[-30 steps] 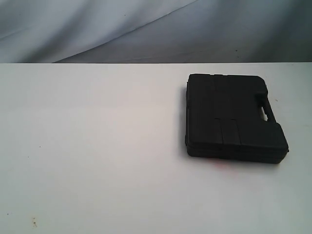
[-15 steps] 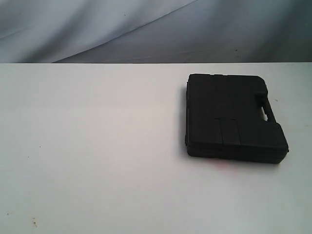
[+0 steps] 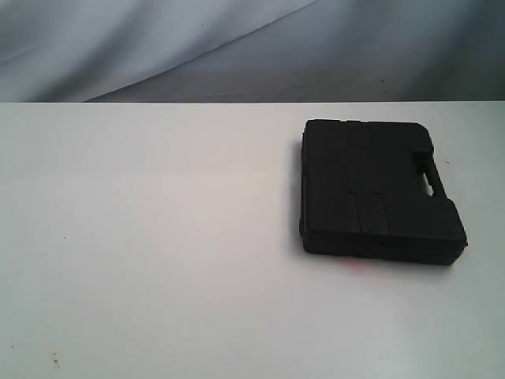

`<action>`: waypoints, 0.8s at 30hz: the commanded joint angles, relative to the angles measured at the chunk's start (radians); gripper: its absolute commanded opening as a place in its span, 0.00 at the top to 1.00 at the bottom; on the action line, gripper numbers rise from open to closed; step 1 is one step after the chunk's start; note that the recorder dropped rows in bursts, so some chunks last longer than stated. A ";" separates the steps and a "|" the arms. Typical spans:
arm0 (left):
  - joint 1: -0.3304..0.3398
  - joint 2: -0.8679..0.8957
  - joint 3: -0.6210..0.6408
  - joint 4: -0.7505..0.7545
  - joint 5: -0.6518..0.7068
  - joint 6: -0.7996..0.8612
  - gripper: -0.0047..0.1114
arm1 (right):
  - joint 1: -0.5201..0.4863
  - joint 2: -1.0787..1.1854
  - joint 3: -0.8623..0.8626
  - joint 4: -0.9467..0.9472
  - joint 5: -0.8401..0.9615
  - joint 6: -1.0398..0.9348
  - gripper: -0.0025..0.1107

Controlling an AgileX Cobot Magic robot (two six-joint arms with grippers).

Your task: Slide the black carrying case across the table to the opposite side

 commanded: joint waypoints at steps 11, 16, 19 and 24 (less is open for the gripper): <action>0.001 -0.004 0.005 -0.007 -0.003 -0.001 0.96 | -0.006 -0.029 0.138 0.047 -0.065 -0.173 0.98; 0.001 -0.004 0.005 -0.007 -0.003 -0.001 0.96 | -0.006 -0.074 0.145 0.077 -0.069 -0.215 0.98; 0.001 -0.004 0.005 -0.007 -0.003 -0.001 0.96 | -0.006 -0.074 0.145 0.113 -0.078 -0.273 0.98; 0.001 -0.004 0.005 -0.007 -0.003 0.000 0.96 | -0.006 -0.074 0.145 0.208 -0.092 -0.386 0.98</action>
